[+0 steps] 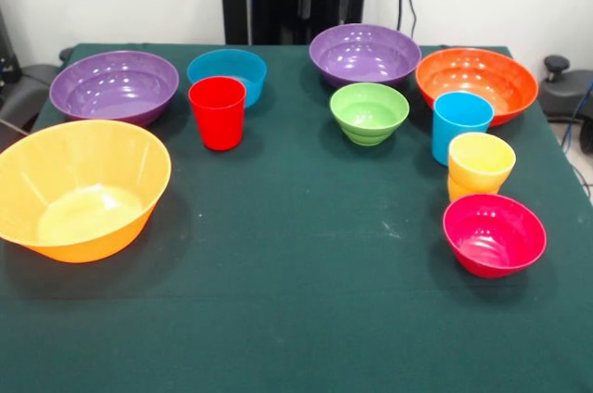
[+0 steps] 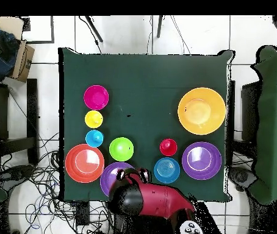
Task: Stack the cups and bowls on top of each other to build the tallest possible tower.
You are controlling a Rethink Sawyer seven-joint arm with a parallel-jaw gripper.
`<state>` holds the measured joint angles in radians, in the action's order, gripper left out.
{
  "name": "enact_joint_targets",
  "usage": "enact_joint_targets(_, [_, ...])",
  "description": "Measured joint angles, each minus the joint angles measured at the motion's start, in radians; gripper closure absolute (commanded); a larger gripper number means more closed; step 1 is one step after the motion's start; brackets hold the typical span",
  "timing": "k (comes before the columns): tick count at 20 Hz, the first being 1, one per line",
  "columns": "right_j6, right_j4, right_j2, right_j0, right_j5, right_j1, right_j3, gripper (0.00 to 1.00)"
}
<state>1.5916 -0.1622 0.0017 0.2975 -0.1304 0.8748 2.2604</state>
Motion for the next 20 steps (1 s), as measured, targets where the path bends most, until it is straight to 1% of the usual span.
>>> enact_joint_targets(6, [0.000,-0.020,0.001,0.012,0.006,-0.042,0.000,0.00])
enact_joint_targets(8, [0.000,-0.033,0.001,0.014,0.020,-0.065,0.000,0.00])
enact_joint_targets(12, [0.000,-0.044,0.002,0.015,0.031,-0.089,0.000,0.00])
enact_joint_targets(16, [0.000,-0.045,0.003,0.015,0.032,-0.094,0.000,0.00])
enact_joint_targets(20, [0.000,-0.045,0.003,0.009,0.032,-0.084,0.000,0.00])
